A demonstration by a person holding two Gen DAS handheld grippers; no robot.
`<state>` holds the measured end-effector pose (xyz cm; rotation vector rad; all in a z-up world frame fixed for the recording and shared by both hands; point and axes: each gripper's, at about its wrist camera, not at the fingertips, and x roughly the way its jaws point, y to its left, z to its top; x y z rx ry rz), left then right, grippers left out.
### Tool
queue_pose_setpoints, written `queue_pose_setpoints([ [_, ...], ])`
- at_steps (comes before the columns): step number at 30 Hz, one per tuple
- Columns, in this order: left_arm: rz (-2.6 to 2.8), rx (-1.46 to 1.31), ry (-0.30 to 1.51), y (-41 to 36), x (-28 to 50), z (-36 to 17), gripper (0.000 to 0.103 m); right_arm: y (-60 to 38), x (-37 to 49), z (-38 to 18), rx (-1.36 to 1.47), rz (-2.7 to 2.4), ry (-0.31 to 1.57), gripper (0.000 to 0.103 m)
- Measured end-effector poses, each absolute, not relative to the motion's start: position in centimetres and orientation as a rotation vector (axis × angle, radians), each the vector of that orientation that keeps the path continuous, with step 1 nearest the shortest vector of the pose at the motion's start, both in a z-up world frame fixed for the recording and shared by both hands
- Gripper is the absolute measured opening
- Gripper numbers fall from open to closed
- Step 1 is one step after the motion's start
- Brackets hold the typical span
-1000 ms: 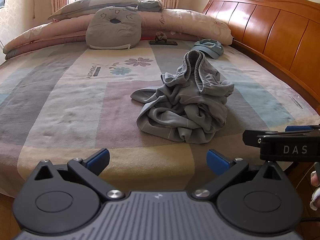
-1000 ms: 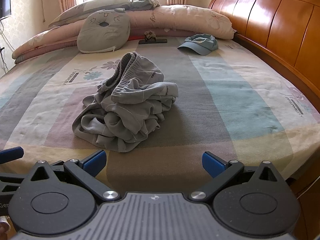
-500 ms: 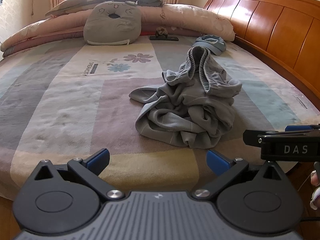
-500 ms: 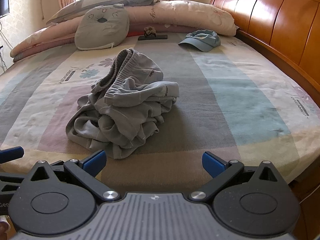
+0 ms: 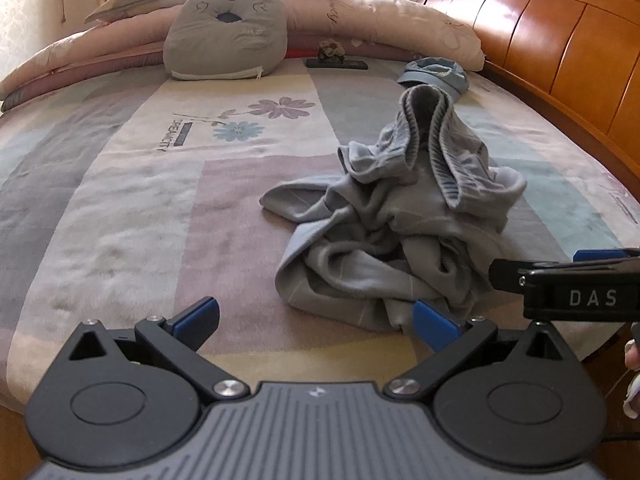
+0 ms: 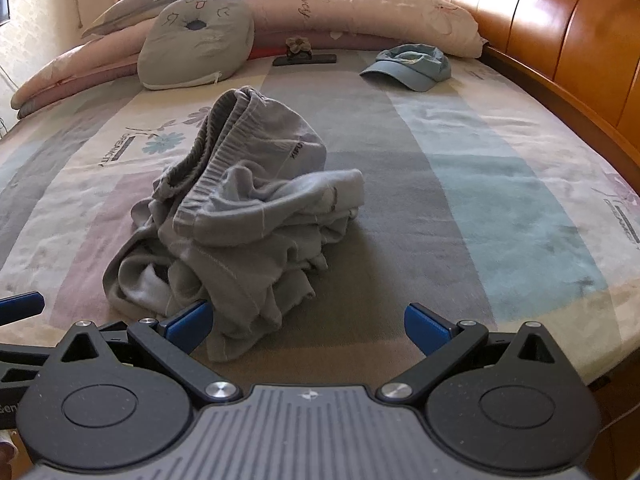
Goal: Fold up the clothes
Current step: 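Move both tools toward the grey garment, right tool reaching its elastic waistband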
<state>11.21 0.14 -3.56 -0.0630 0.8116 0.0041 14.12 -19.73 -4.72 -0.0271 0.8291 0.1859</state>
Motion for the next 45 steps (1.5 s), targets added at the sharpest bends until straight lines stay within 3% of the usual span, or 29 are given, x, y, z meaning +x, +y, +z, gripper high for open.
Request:
queue_pose_setpoints([
  [31, -0.028, 0.023, 0.873, 2.9, 28.9, -1.5, 0.102, -20.7, 25.0, -0.6, -0.068, 0.249, 0.945, 0.103],
  [40, -0.113, 0.087, 0.925, 4.5, 28.6, -2.1, 0.102, -20.4, 27.3, -0.8, 0.049, 0.396, 1.044, 0.103],
  [45, -0.166, 0.102, 0.962, 5.7, 28.0, -2.9, 0.102, -19.0, 27.6, 1.6, -0.009, 0.398, 0.987, 0.103],
])
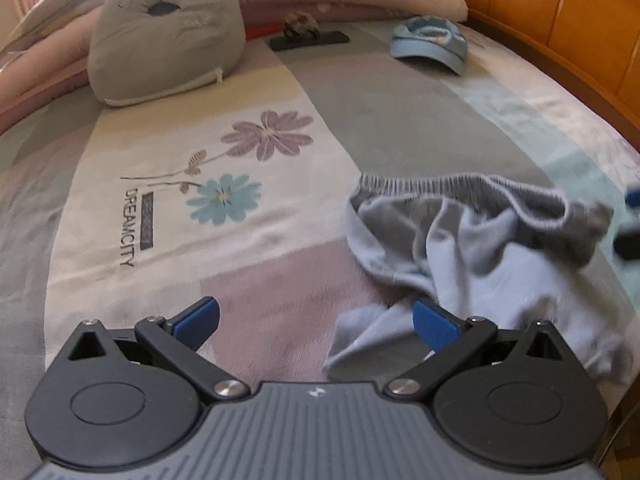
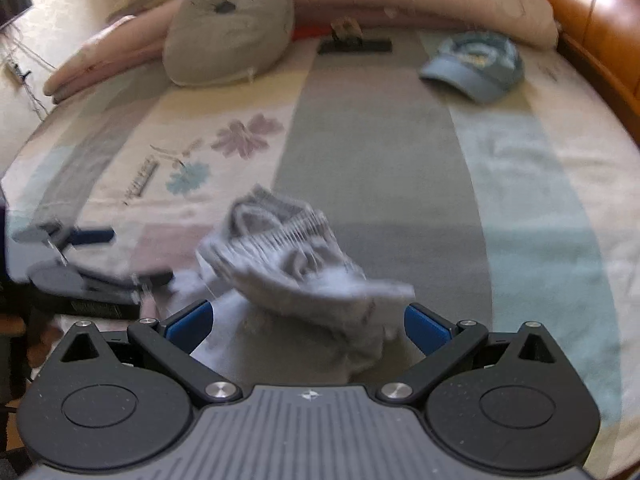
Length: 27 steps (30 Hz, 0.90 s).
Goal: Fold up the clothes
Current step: 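Move both tools toward the grey garment, right tool reaching its elastic waistband, then grasp the elastic waistband with the right gripper and lift it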
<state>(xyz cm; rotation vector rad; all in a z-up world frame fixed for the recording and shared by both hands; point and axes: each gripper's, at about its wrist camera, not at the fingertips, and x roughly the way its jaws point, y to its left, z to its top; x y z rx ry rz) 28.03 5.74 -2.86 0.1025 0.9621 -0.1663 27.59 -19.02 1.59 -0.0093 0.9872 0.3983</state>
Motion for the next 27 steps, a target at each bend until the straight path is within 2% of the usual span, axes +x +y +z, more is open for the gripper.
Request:
queue_pose_setpoints([
  [3, -0.191, 0.093, 0.957, 6.3, 27.9, -2.8, 0.102, -17.7, 28.1, 2.0, -0.081, 0.474, 0.943, 0.103],
  [7, -0.245, 0.105, 0.888, 6.6, 27.1, -2.6, 0.102, -16.1, 30.0, 1.1, -0.173, 0.505, 1.067, 0.102],
  [14, -0.261, 0.092, 0.934, 5.9, 27.1, -3.2, 0.102, -15.2, 32.7, 2.7, -0.249, 0.583, 1.036, 0.082],
  [18, -0.218, 0.038, 0.953, 5.3, 26.8, -3.2, 0.102, -15.3, 36.2, 2.7, -0.26, 0.636, 1.029, 0.076],
  [22, -0.15, -0.01, 0.979, 4.5, 26.7, -3.6, 0.102, -15.0, 40.9, -0.3, -0.248, 0.697, 1.105, 0.069],
  [27, -0.072, -0.045, 1.007, 3.5, 26.8, -3.9, 0.102, -14.8, 44.2, -6.2, -0.216, 0.78, 1.276, 0.056],
])
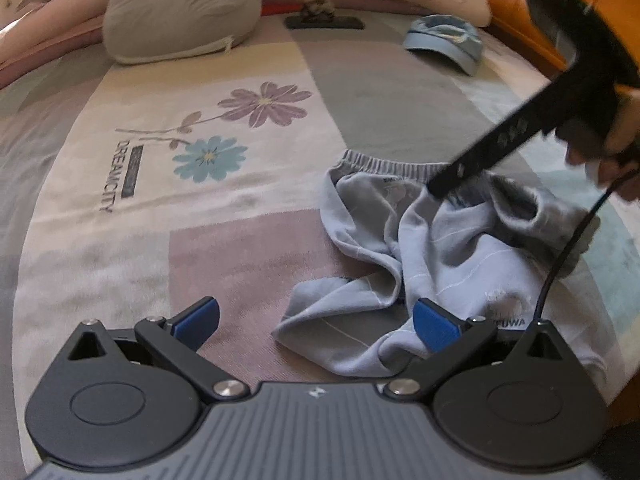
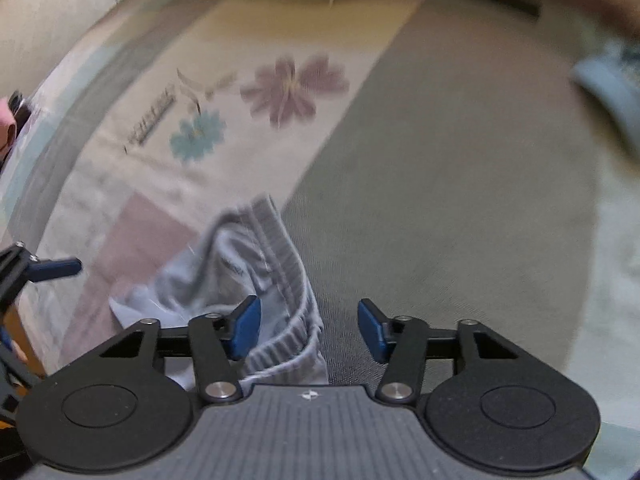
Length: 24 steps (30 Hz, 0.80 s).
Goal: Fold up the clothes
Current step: 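Grasp the elastic waistband with the right gripper and lift it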
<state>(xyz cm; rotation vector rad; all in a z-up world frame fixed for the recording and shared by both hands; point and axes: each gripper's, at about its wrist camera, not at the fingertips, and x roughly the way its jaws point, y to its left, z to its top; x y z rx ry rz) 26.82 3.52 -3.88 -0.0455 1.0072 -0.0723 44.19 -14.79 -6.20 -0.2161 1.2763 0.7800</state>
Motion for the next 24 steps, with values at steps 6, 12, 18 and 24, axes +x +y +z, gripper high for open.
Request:
queue_pose_setpoints([
  [6, -0.021, -0.075, 1.012, 2.3, 27.2, -3.4, 0.102, -15.0, 43.7, -7.7, -0.202, 0.877, 1.262, 0.018],
  [12, -0.016, -0.027, 0.992, 0.8, 28.1, -2.2, 0.102, -18.6, 45.3, -6.1, -0.159, 0.807, 1.15, 0.014],
  [18, -0.026, 0.029, 0.972, -1.1, 29.4, -1.4, 0.102, -24.2, 48.2, -5.4, -0.133, 0.649, 1.098, 0.014],
  [24, -0.037, 0.062, 0.962, -2.5, 30.3, -0.9, 0.102, -30.3, 50.5, -5.3, -0.126, 0.482, 1.071, 0.014],
])
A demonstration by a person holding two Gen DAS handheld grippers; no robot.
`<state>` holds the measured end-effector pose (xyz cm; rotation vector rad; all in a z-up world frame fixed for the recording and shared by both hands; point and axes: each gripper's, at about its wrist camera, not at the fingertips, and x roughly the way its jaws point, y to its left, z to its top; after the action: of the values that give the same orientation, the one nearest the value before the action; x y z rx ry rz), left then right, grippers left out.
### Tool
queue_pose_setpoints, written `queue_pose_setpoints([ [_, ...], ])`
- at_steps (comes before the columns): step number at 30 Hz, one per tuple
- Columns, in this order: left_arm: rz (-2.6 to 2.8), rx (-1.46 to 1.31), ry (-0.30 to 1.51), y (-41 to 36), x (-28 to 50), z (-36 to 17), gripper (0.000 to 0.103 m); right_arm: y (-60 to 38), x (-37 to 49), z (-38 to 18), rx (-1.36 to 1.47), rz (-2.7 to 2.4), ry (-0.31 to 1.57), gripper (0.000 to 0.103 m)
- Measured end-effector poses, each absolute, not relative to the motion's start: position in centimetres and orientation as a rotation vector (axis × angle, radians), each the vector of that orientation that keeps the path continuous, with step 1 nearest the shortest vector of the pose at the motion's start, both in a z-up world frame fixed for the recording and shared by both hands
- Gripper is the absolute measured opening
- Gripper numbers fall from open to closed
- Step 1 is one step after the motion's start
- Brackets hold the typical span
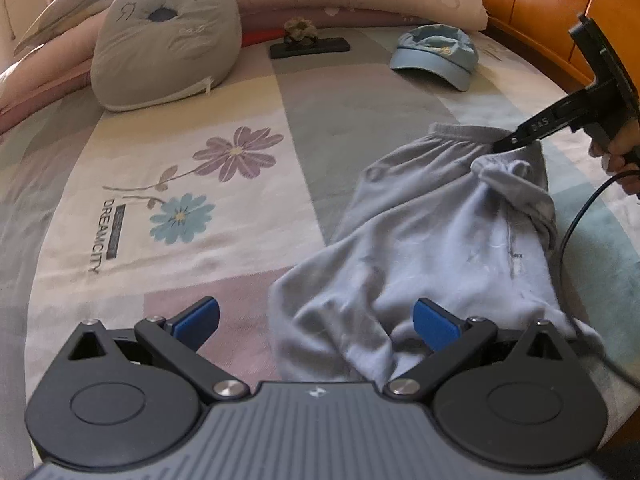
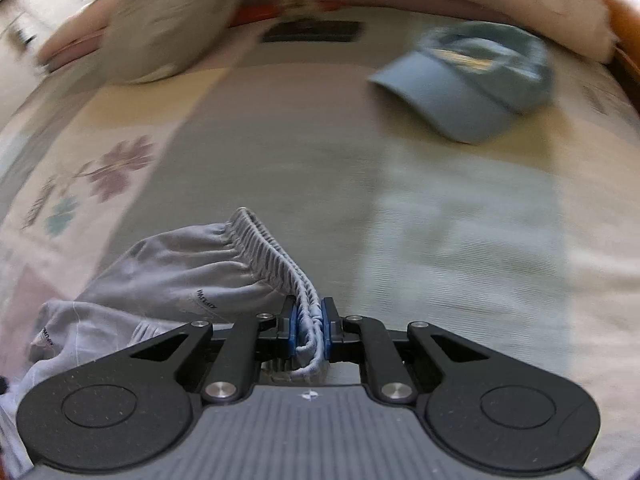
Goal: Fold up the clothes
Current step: 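Grasp the elastic waistband with the right gripper and lift it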
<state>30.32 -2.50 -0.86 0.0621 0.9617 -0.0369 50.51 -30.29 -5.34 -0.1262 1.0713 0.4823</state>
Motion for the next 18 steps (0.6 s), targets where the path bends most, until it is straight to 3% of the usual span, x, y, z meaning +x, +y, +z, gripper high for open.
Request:
queue_pose_setpoints([
  [9, -0.052, 0.1, 0.95, -4.0, 31.1, -0.9, 0.102, -36.2, 51.6, -6.6, -0.098, 0.306, 1.08, 0.016],
  [18, -0.042, 0.076, 0.969, -3.2, 30.4, -1.2, 0.102, -36.6, 49.1, -4.1, -0.106, 0.337, 1.001, 0.03],
])
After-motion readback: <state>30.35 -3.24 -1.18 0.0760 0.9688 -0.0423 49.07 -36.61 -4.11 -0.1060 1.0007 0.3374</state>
